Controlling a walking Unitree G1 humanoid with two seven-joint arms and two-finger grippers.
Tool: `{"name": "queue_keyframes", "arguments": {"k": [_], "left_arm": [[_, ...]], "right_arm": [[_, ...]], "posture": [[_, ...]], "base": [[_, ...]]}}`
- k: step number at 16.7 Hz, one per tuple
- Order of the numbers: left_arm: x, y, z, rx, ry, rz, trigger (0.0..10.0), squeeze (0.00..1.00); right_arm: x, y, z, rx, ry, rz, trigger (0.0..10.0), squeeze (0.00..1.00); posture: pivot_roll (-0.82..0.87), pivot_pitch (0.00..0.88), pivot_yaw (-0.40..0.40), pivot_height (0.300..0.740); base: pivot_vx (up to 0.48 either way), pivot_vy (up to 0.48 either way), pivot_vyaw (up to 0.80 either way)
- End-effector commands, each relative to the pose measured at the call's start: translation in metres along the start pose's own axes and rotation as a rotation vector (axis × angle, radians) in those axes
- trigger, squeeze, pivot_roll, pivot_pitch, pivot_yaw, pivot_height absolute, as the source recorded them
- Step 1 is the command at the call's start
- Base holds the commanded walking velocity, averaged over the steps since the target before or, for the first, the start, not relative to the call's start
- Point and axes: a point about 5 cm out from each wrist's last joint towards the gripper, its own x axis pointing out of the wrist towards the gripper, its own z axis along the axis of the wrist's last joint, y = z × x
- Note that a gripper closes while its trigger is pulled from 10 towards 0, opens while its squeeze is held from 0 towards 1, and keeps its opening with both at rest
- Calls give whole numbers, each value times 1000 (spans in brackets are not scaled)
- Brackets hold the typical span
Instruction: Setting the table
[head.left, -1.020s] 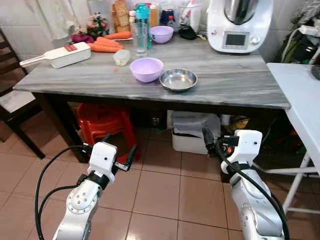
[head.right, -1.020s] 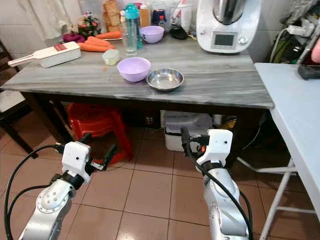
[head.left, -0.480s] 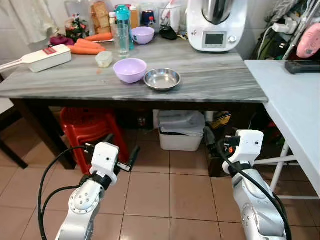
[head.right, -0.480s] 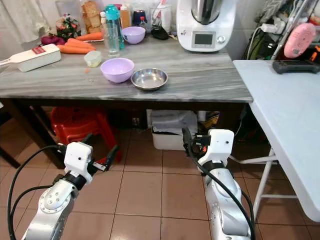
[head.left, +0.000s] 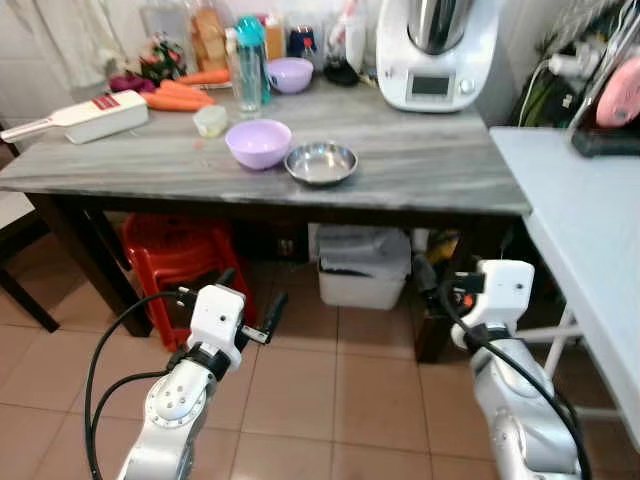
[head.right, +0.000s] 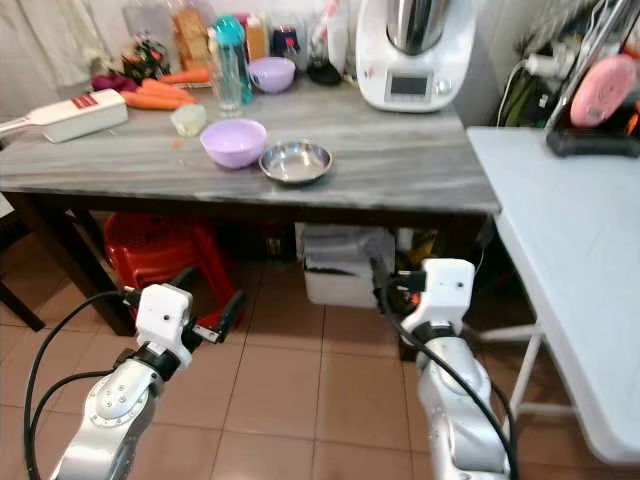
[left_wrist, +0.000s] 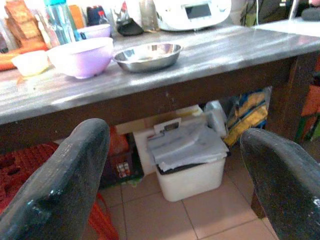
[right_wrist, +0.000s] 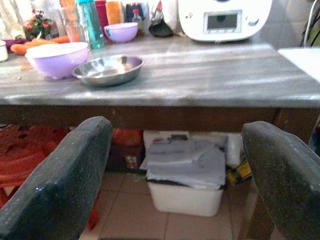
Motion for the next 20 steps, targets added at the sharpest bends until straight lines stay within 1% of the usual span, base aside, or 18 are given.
{"name": "queue_keyframes", "arguments": {"k": [1, 4, 8, 20], "left_arm": [[1, 3, 2, 1, -5, -1, 10000, 0], [0, 3, 2, -1, -2, -2, 10000, 0], [0, 3, 1, -2, -3, -3, 10000, 0], [1, 0, 1, -6, -4, -16, 10000, 0]], "right_arm": [[2, 4, -1, 9, 2, 17, 10000, 0], [1, 4, -2, 10, 8, 19, 10000, 0], [2, 3, -2, 6, 9, 23, 10000, 0], [1, 2, -4, -4, 11, 26, 10000, 0]], "posture": [[42, 0, 11, 740], [43, 0, 10, 740], [43, 0, 7, 740], [41, 0, 6, 740]], "base": [[0, -368, 0], [0, -371, 0], [0, -371, -473], [0, -380, 0]]}}
